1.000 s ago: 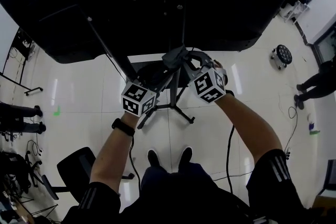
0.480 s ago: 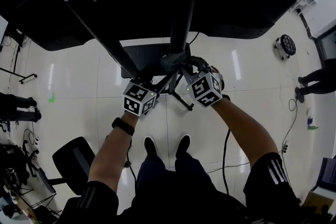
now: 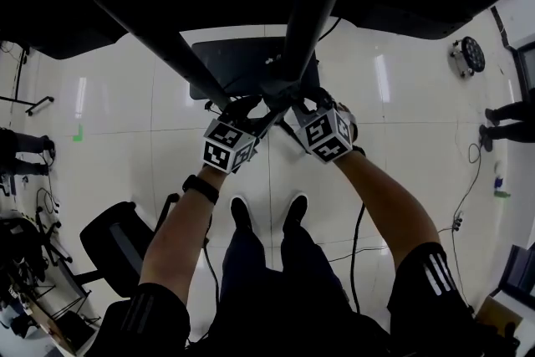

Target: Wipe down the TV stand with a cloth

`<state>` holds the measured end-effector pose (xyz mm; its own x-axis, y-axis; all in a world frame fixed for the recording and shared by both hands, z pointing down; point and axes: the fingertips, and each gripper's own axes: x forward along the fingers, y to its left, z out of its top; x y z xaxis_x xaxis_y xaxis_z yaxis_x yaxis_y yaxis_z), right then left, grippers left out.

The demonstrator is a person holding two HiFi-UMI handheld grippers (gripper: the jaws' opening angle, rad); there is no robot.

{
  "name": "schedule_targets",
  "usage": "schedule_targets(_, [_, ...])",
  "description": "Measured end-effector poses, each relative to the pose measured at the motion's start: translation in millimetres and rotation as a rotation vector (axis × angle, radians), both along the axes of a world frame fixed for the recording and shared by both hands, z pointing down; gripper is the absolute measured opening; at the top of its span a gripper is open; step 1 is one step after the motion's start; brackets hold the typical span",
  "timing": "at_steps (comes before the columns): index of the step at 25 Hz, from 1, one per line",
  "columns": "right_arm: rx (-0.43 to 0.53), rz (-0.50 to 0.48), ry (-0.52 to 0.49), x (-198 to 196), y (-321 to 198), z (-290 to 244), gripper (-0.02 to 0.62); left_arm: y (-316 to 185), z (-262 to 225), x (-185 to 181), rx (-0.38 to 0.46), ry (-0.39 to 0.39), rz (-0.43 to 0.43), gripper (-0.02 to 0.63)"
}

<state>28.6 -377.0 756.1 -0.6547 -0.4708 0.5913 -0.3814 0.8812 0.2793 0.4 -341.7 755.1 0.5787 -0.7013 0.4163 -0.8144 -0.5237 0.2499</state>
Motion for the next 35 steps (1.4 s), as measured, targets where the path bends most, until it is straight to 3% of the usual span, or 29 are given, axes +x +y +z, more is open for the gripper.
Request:
schedule_targets(13, [-0.128,0.072,0.044,3,-9,126,0.021,-5,104,2,-0.085,0.000,0.028,0.238])
schedule_targets(25, [-0.193,0.118,0.104,-1,-5,223,0.021,6,185,1,-0.167,0.033,-0.009,0.241])
schedule_targets(32, [-0.198,0.128,0.129,4,3,232,0.021,22,193,-3,-0.185,0.033,-0.014,0.241])
schedule_targets(35, [-0.216,0.160,0.079,9,14,214,0.021,31,178,-4,-0.177,0.049,-0.011,0.241])
